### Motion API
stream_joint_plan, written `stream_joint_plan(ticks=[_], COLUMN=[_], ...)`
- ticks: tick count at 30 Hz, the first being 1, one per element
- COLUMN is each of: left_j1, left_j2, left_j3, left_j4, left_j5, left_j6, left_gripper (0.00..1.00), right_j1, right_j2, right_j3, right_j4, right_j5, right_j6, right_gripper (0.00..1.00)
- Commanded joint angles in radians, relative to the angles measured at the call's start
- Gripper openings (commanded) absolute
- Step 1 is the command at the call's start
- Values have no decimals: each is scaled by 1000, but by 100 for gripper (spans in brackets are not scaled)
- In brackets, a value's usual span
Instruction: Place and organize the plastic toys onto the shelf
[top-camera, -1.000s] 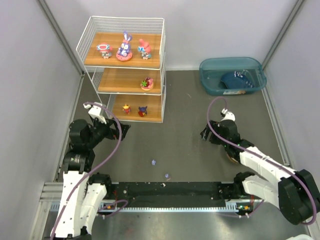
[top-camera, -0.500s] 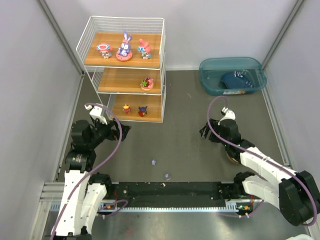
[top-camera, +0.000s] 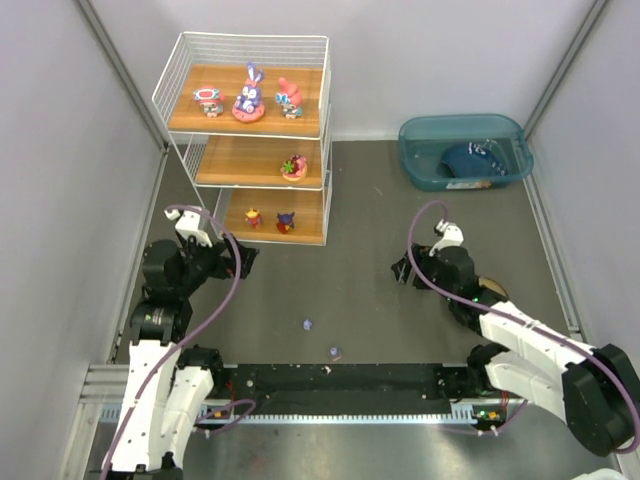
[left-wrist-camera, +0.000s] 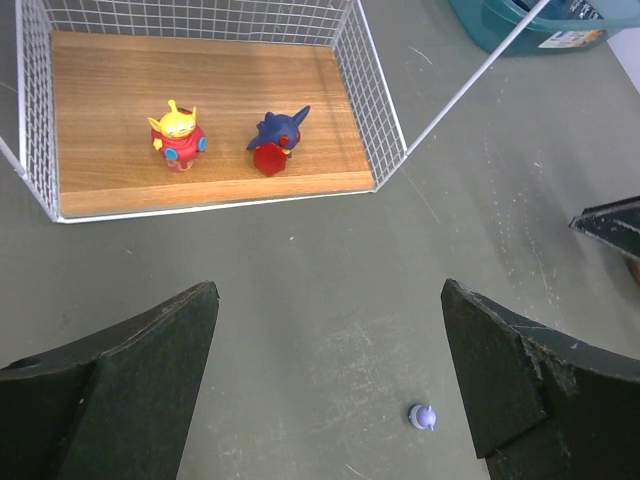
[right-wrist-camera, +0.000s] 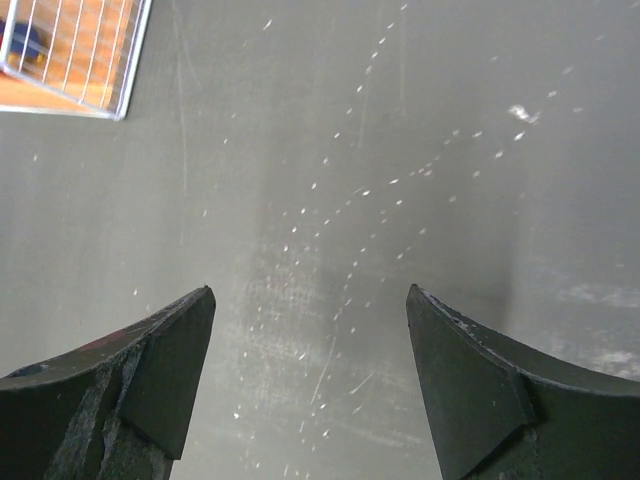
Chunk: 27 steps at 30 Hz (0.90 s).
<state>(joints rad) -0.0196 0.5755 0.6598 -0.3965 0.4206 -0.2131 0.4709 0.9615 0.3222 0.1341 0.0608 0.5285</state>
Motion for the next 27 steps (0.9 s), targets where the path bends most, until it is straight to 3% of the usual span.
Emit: stream_joint_plan(ticks=[1, 17, 27], left_j1=[-2, -55, -184], left_j2=[-22, -28, -14], left_j3=[-14, -104, -107], left_j4=[35, 108, 122], left_j5=[-32, -31, -130], left_j6=[-26, -100, -137], left_gripper=[99, 99, 99], right_j1=[81, 408, 550], right_j2=[34, 91, 172], right_j3=[40, 37, 80], right_j4=[15, 62, 114], right_j5=[57, 180, 165], right_j6=[2, 53, 18], right_gripper=[79, 78, 77])
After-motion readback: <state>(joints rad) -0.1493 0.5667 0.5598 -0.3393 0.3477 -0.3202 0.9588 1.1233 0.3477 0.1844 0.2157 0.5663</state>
